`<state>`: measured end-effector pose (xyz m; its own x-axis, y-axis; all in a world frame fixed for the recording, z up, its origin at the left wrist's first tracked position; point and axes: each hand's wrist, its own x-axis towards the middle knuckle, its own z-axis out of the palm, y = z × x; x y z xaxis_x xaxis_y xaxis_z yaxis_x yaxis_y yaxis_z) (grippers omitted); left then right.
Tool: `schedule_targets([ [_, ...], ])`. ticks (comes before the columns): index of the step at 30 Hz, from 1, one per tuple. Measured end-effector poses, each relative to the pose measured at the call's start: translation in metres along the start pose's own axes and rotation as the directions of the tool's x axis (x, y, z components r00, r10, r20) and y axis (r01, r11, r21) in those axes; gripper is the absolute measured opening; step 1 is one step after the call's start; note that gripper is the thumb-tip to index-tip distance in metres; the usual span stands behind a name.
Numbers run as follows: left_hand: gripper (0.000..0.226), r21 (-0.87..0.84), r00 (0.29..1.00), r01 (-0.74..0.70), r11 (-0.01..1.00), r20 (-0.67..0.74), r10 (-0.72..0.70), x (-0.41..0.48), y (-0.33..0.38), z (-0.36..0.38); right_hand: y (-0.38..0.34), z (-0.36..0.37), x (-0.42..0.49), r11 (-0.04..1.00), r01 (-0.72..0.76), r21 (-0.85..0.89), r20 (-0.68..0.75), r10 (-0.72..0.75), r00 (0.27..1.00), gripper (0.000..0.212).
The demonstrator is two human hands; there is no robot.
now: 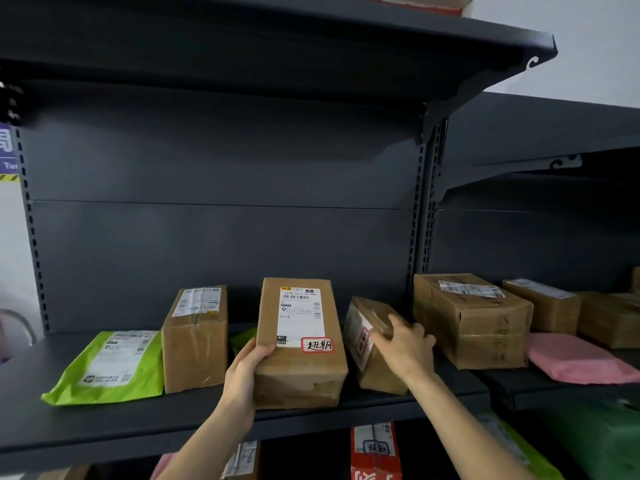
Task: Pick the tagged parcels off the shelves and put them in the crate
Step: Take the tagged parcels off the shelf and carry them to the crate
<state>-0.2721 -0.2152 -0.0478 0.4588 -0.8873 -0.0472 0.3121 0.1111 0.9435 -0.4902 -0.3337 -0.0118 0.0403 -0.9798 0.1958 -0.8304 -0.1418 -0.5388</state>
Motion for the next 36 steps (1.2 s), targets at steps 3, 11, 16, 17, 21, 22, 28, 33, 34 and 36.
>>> schedule_targets([
  [3,0.039,-0.001,1.0,-0.003,1.0,0.012,0.003,0.001,-0.001,0.0,0.01,-0.001,-0.001,0.93,-0.042,0.365,0.026,0.034,0.999,0.055],
  [11,0.036,-0.011,1.0,-0.013,1.0,0.019,0.014,0.006,-0.003,-0.003,0.022,-0.001,-0.009,0.673,-0.172,0.719,0.11,0.135,0.985,0.042],
  [16,0.051,-0.016,0.998,-0.069,0.997,0.009,0.069,0.01,-0.004,-0.005,0.022,0.015,-0.03,0.417,-0.082,0.905,0.061,0.064,0.996,0.027],
  [17,0.052,-0.013,0.996,-0.083,0.996,0.026,0.083,0.01,-0.003,-0.006,0.021,0.016,-0.034,0.392,-0.057,0.918,0.049,0.031,0.998,0.024],
  [21,0.052,-0.006,0.982,-0.119,0.993,0.148,0.119,0.006,0.002,-0.01,0.032,0.02,-0.04,0.347,-0.057,0.936,0.081,-0.056,0.995,0.032],
  [22,0.053,-0.002,0.976,-0.125,0.992,0.182,0.123,0.004,0.003,-0.011,0.036,0.02,-0.04,0.35,-0.061,0.935,0.093,-0.075,0.993,0.035],
  [28,0.055,0.058,0.942,-0.157,0.986,0.308,0.132,0.003,0.006,-0.017,0.049,0.012,-0.045,0.398,0.02,0.917,0.067,-0.204,0.977,0.041],
  [33,0.058,0.082,0.925,-0.17,0.982,0.356,0.13,0.0,0.014,-0.016,0.049,0.002,-0.054,0.435,0.073,0.898,0.042,-0.248,0.968,0.046],
  [34,0.058,0.089,0.923,-0.177,0.98,0.362,0.134,-0.001,0.016,-0.016,0.049,0.001,-0.054,0.437,0.086,0.895,0.031,-0.252,0.967,0.046],
  [36,0.062,0.106,0.917,-0.206,0.973,0.369,0.154,-0.004,0.018,-0.017,0.049,0.001,-0.054,0.445,0.106,0.889,0.015,-0.26,0.966,0.046],
])
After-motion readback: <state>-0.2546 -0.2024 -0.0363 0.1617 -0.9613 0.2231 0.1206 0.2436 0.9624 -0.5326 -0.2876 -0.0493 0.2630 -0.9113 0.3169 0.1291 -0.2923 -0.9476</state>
